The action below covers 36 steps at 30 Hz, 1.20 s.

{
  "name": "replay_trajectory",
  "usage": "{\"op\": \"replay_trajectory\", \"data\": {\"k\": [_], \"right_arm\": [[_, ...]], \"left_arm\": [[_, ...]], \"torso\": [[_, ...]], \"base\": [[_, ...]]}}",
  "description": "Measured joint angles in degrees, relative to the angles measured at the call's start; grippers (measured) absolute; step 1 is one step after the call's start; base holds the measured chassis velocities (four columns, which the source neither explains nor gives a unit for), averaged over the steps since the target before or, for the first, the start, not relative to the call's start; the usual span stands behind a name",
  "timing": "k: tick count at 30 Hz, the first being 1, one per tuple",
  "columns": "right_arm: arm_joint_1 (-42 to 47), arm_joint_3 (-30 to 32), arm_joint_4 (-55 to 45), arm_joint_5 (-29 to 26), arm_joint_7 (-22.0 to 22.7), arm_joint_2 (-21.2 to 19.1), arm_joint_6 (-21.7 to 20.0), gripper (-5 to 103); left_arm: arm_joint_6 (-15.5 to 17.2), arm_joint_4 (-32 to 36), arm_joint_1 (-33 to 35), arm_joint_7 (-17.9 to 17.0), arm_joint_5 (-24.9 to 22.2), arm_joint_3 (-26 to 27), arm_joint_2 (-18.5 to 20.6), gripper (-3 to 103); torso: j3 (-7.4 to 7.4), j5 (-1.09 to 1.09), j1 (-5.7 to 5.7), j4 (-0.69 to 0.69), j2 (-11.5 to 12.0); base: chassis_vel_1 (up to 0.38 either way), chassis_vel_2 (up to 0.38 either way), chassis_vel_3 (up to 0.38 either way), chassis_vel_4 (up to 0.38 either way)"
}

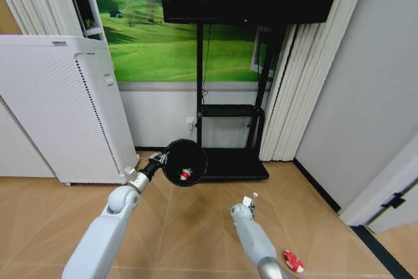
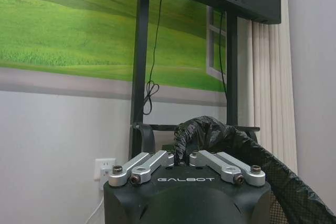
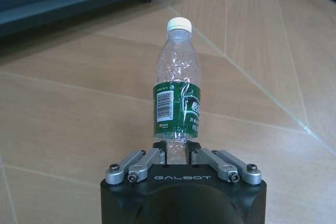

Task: Pick up the trash bin and place the garbage on the floor into it.

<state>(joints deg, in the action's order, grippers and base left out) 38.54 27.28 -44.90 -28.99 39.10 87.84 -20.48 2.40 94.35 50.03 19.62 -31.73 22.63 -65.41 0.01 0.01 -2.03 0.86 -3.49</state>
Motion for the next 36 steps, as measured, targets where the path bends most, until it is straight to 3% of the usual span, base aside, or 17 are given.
{"op": "replay_trajectory", "data": {"k": [6, 13, 16, 17, 19, 20, 22, 23, 25, 26, 28, 29, 30, 31, 32, 33, 36], "right_arm": [[2.58, 0.52, -5.97, 0.95, -0.59, -2.58, -0.08, 17], [5.68, 3.06, -11.70, 5.00, -4.34, -5.64, 1.76, 17], [7.95, 5.34, -15.30, 7.98, -10.60, -7.69, 6.32, 17], [7.95, 5.34, -15.30, 7.98, -10.60, -7.69, 6.32, 17], [9.98, 6.83, -18.11, 8.24, -18.61, -9.24, 10.65, 17], [9.98, 6.83, -18.11, 8.24, -18.61, -9.24, 10.65, 17], [11.67, 8.53, -19.88, 8.14, -28.96, -11.03, 16.32, 17], [11.67, 8.53, -19.88, 8.14, -28.96, -11.03, 16.32, 17], [12.50, 9.64, -20.06, 5.93, -38.59, -13.00, 20.91, 17], [12.50, 9.64, -20.06, 5.93, -38.59, -13.00, 20.91, 17], [12.77, 10.45, -20.23, 3.89, -46.29, -14.92, 22.88, 17], [12.77, 10.45, -20.23, 3.89, -46.29, -14.92, 22.88, 17], [13.00, 10.79, -20.85, 2.58, -50.59, -16.62, 23.64, 17], [13.28, 10.81, -21.61, 1.81, -52.21, -17.75, 23.70, 17], [15.58, 10.35, -27.02, -1.93, -56.74, -24.78, 23.15, 17], [15.58, 10.35, -27.02, -1.93, -56.74, -24.78, 23.15, 17], [18.27, 10.18, -31.61, -6.53, -61.06, -31.65, 22.44, 17]], "left_arm": [[0.00, 0.40, 0.68, -0.08, 0.15, 0.35, 0.07, 8], [-0.34, 0.12, 1.71, -0.11, 1.16, 0.52, -0.39, 8], [-0.54, 0.02, 2.33, -0.09, 1.47, 0.52, -0.53, 8], [-0.54, 0.02, 2.33, -0.09, 1.47, 0.52, -0.53, 8], [-0.61, -0.11, 2.64, 0.03, 1.56, 0.52, -0.60, 8], [-0.61, -0.11, 2.64, 0.03, 1.56, 0.52, -0.60, 8], [-0.71, -0.21, 2.86, 0.22, 1.67, 0.52, -0.75, 8], [-0.71, -0.21, 2.86, 0.22, 1.67, 0.52, -0.75, 8], [-0.76, -0.03, 3.29, 0.47, 1.68, 0.45, -0.77, 8], [-0.76, -0.03, 3.29, 0.47, 1.68, 0.45, -0.77, 8], [-0.76, 0.26, 3.56, 0.69, 1.66, 0.42, -0.65, 8], [-0.76, 0.26, 3.56, 0.69, 1.66, 0.42, -0.65, 8], [-0.76, 0.44, 3.77, 0.80, 1.62, 0.46, -0.54, 8], [-0.76, 0.49, 3.88, 0.87, 1.58, 0.52, -0.46, 8], [-0.96, 0.10, 4.18, 1.22, 1.52, 1.20, -0.20, 8], [-0.96, 0.10, 4.18, 1.22, 1.52, 1.20, -0.20, 8], [-1.02, -0.34, 4.28, 1.68, 1.49, 1.70, 0.05, 8]], "torso": [[0.00, 0.01, 0.00, 0.01, 0.00], [0.00, -0.01, 0.00, 0.01, 0.00], [-0.01, -0.01, 0.00, 0.01, 0.00], [-0.01, -0.01, 0.00, 0.01, 0.00], [0.00, 0.01, 0.00, 0.01, 0.00], [0.00, 0.01, 0.00, 0.01, 0.00], [-0.01, 0.00, 0.00, 0.01, 0.00], [-0.01, 0.00, 0.00, 0.01, 0.00], [0.00, 0.00, 0.00, 0.01, 0.00], [0.00, 0.00, 0.00, 0.01, 0.00], [-0.01, 0.02, 0.00, 0.00, 0.00], [-0.01, 0.02, 0.00, 0.00, 0.00], [0.00, 0.01, 0.00, 0.00, 0.00], [-0.01, 0.01, 0.00, 0.00, 0.00], [-0.01, -0.01, 0.00, 0.02, 0.00], [-0.01, -0.01, 0.00, 0.02, 0.00], [-0.01, 0.00, 0.00, 0.01, 0.00]], "base": [[0.000, 0.000, 0.000, 0.000], [0.000, 0.000, 0.000, 0.000], [0.000, 0.000, 0.000, 0.000], [0.000, 0.000, 0.000, 0.000], [0.000, 0.000, 0.000, 0.000], [0.000, 0.000, 0.000, 0.000], [0.000, 0.000, 0.000, 0.000], [0.000, 0.000, 0.000, 0.000], [0.000, 0.000, 0.000, 0.000], [0.000, 0.000, 0.000, 0.000], [0.000, 0.000, 0.000, 0.000], [0.000, 0.000, 0.000, 0.000], [0.000, 0.000, 0.000, 0.000], [0.000, 0.000, 0.000, 0.000], [0.000, 0.000, 0.000, 0.000], [0.000, 0.000, 0.000, 0.000], [0.000, 0.000, 0.000, 0.000]]}}
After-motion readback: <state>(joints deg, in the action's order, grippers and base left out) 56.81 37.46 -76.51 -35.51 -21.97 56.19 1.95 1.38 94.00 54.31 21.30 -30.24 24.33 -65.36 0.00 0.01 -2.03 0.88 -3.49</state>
